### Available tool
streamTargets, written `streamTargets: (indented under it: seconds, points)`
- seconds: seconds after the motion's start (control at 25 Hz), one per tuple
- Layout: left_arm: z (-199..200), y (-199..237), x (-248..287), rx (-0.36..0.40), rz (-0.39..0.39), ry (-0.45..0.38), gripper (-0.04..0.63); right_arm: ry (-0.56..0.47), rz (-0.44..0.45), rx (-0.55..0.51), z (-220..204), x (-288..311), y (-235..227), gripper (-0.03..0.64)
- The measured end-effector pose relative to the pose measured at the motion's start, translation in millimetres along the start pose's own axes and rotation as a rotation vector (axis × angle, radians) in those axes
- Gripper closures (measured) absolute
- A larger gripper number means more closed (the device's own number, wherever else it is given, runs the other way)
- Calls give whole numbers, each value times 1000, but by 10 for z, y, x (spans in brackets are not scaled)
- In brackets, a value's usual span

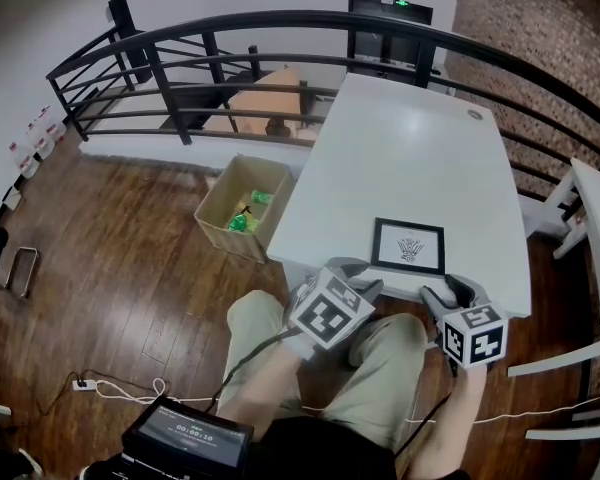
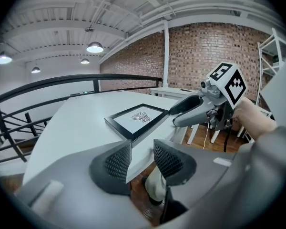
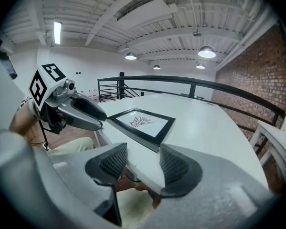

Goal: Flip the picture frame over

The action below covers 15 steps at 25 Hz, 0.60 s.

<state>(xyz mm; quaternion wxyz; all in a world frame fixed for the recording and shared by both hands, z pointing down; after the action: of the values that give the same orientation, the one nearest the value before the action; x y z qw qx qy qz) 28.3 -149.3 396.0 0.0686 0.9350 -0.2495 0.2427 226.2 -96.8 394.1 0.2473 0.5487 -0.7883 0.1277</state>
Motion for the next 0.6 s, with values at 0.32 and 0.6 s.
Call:
streamTargets:
  seconds: [0.32, 0.6]
  points:
    - [-32, -58, -73, -20, -8, -22, 436, 10, -23, 13, -88, -62, 84, 414]
    - [-94, -25, -69, -11, -9, -30, 452, -20, -22, 47, -131, -84, 76, 415]
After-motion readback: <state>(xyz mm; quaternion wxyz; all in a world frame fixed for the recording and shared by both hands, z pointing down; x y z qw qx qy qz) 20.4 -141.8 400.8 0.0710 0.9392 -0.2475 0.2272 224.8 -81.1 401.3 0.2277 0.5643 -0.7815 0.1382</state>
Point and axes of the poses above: the fingertips, and each gripper's own axes: x forward along the fingers, y to its left, z out of its top, the point moved 9 cm from there along -x, backward along the fingers, and after that the axes turned 3 degrees about -y, right-handed, at the moved point
